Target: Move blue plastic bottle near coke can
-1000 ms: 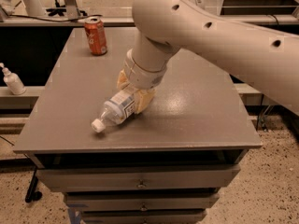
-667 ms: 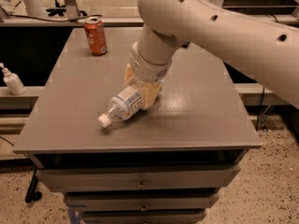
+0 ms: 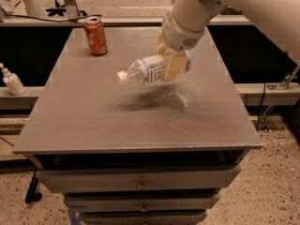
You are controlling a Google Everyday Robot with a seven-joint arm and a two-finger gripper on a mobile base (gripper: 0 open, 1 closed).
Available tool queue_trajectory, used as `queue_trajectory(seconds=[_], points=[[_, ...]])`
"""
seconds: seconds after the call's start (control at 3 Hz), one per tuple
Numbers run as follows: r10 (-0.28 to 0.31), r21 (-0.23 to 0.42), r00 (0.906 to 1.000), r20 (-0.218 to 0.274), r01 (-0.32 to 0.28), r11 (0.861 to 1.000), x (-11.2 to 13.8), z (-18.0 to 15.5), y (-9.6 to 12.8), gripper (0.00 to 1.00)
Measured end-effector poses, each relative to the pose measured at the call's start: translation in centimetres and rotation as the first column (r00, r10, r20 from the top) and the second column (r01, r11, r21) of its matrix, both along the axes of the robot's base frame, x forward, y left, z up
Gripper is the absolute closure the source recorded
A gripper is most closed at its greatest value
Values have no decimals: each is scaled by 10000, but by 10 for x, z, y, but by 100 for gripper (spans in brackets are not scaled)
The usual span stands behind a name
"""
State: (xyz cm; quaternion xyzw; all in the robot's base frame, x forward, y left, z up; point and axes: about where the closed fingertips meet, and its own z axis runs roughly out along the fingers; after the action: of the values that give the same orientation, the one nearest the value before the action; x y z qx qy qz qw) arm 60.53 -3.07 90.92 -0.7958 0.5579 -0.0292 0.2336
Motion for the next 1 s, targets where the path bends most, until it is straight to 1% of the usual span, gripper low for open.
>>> queue_trajectory(seconds=[0.33,0.67,1.0], points=[[-485,299,9986,219,478,9984,8,19,-5,100],[-438,270,9988,197,433,9987,7,18,-5,100],[-894,524,9959,116,887,9947,12,11,-4,100]])
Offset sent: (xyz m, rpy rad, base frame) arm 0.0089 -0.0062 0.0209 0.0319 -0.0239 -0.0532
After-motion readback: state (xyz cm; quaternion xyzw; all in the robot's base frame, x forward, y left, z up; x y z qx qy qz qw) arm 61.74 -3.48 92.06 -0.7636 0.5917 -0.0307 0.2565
